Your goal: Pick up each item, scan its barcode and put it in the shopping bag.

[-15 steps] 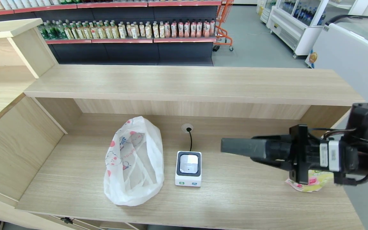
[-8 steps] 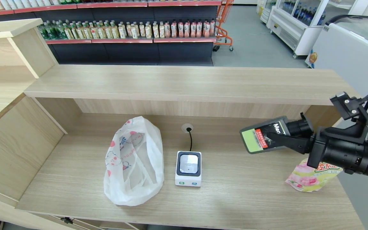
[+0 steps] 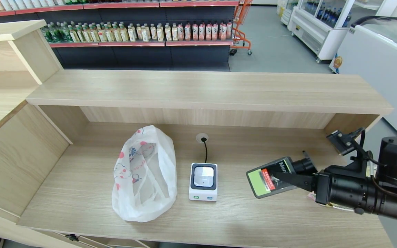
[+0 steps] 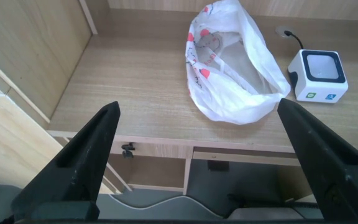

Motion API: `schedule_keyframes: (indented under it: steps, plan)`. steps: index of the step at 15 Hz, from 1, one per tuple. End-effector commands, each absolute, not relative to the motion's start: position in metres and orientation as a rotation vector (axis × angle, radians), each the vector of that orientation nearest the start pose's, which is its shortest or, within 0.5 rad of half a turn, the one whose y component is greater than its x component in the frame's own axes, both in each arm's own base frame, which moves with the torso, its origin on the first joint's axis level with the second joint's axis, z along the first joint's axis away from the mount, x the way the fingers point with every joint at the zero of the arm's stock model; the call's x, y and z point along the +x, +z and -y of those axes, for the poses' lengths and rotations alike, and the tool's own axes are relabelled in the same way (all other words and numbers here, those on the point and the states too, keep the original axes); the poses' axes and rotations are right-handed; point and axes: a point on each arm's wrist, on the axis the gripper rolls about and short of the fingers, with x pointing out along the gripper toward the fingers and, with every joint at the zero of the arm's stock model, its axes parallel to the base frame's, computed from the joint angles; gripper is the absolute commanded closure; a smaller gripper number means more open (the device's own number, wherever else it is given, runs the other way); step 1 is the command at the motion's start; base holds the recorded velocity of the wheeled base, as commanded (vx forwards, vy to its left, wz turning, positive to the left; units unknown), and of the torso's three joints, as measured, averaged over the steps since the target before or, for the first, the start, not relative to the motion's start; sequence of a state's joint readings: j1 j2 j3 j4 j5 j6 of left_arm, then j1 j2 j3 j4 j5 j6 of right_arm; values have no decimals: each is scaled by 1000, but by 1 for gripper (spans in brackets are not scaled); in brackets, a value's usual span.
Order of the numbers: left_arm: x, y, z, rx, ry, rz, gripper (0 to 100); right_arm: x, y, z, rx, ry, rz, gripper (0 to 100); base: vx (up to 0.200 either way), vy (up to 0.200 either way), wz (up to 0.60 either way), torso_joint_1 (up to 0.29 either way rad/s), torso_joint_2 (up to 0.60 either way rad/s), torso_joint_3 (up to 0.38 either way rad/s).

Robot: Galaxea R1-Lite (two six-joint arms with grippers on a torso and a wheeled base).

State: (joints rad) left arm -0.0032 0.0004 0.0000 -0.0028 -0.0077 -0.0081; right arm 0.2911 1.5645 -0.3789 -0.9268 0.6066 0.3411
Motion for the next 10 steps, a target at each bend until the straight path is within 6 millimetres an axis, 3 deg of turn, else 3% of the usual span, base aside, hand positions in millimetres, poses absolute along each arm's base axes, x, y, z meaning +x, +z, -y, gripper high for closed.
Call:
schedule_keyframes:
  steps: [1,10]
  plan:
    - [-23,76,0,-8,-11,3,0,229,124,-83,357,832,-445,100,0,0,0,0,0,0]
    - [-23,76,0,-9,-11,3,0,226,116,-81,349,759,-448,100,0,0,0,0,0,0]
